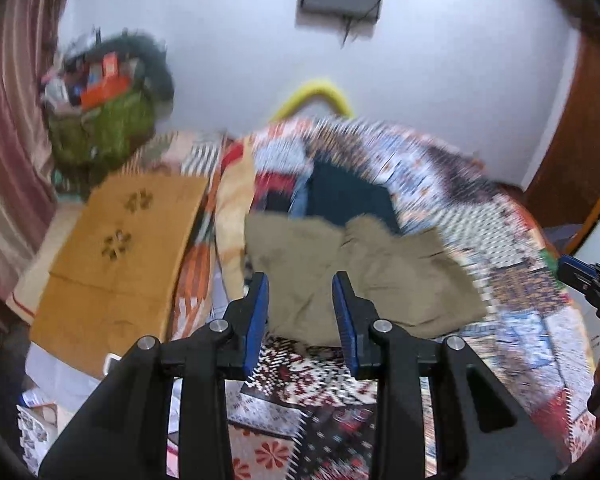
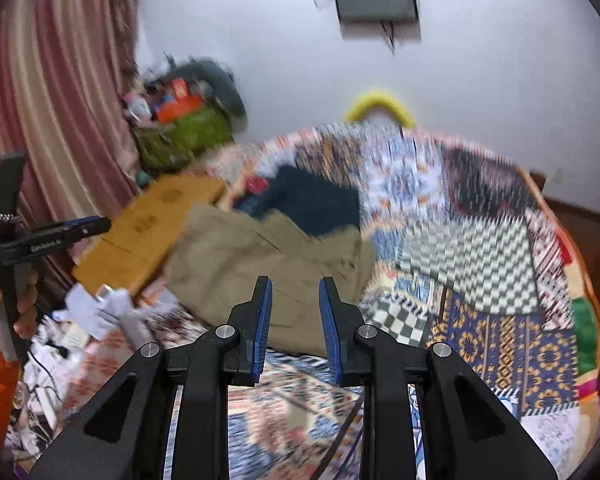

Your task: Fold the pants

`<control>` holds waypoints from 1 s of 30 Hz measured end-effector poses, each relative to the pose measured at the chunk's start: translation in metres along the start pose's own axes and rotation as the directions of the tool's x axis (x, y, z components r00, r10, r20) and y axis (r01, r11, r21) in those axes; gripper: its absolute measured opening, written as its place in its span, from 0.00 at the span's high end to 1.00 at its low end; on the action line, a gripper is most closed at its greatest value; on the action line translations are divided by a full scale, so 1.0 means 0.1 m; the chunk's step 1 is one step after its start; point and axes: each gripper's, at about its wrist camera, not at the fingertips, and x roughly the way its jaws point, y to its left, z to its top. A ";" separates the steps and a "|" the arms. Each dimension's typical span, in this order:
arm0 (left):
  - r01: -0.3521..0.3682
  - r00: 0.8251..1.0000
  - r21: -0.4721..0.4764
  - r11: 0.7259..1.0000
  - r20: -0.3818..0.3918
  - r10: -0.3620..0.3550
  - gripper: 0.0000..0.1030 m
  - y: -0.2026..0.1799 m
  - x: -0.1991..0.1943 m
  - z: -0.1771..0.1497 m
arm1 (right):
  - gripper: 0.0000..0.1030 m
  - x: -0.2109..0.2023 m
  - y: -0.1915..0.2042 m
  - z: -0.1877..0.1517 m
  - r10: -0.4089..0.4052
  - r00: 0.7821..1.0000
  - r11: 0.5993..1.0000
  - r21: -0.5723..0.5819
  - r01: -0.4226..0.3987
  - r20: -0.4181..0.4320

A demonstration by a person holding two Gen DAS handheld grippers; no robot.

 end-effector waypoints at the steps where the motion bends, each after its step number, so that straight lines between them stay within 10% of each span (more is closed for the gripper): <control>1: 0.004 0.999 0.012 1.000 0.033 -0.005 0.68 -0.06 -0.20 0.00 | 0.79 -0.17 0.07 0.02 0.013 0.999 1.000 -0.003 -0.013 0.031; 13: 0.021 0.946 0.099 0.995 0.320 -0.052 0.60 -0.69 -2.00 -0.50 | 0.78 -1.66 0.90 -0.23 0.051 0.933 0.993 -0.117 -0.010 0.355; 24: 0.042 0.903 0.043 0.998 0.425 -0.057 0.09 -0.82 -2.67 -0.95 | 0.25 -1.98 1.13 -0.61 -0.013 0.899 0.996 -0.070 0.048 0.437; 30: 0.027 0.894 0.035 0.999 0.445 -0.040 0.01 -0.87 -2.82 -1.07 | 0.03 -2.06 1.11 -0.67 -0.071 0.887 0.994 -0.040 0.100 0.456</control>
